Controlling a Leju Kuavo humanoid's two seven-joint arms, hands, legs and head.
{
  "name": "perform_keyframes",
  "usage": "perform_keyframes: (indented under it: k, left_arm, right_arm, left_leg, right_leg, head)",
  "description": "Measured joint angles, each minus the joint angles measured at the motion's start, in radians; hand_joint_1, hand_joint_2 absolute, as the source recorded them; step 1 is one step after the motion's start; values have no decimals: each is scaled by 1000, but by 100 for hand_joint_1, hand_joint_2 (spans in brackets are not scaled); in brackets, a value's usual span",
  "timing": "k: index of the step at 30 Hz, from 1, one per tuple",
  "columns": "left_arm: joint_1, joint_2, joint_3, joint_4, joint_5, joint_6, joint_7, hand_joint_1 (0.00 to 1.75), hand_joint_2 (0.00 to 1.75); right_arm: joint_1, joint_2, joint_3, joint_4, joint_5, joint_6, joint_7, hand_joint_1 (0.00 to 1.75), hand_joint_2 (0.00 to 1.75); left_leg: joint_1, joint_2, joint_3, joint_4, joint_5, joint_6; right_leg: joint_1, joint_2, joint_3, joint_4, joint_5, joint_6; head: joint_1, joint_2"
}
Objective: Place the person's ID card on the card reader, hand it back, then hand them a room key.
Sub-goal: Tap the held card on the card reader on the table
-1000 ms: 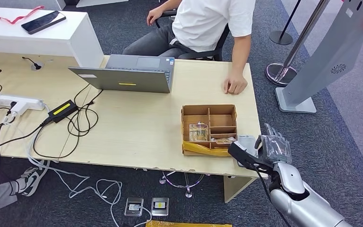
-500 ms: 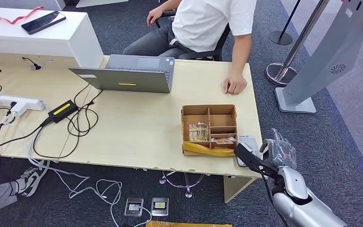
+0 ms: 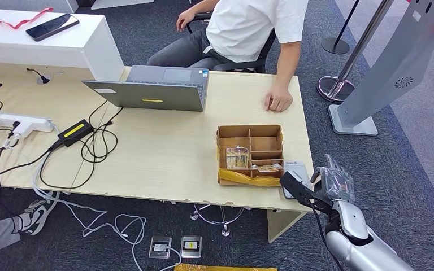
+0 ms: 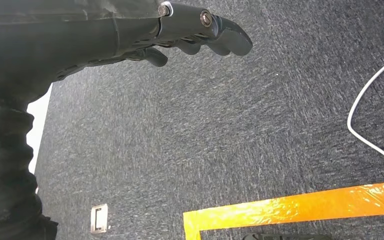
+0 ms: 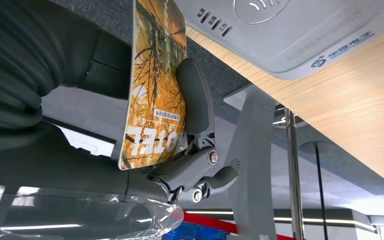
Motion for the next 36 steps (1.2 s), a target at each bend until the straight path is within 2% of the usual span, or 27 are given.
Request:
perform_keyframes:
  k: [20,28,36]
  left_arm:
    - [0,3,-2,0,0,0,-6,0,175]
    - [1,6,-11,0,0,-3,-20,0,175]
    - [1,11,-62,0,-1,-12,-24,0,175]
  right_arm:
    - [-19,-8,-35,5,4,-23,5,162,175]
    - [-134,-67,-95,-69,26,-36,43,161,175]
    - [-353,-84,-109,-118,85,71,56,160,175]
  left_leg:
    - [0,0,-1,0,0,0]
    - [0,0,-1,0,0,0]
    - [0,0,-1,0,1,-1]
  right_leg:
    - [0,0,0,0,0,0]
    - [0,0,-1,0,1,0]
    - [0,0,-1,1,2,0]
  head:
    - [0,0]
    - [0,0]
    - [0,0]
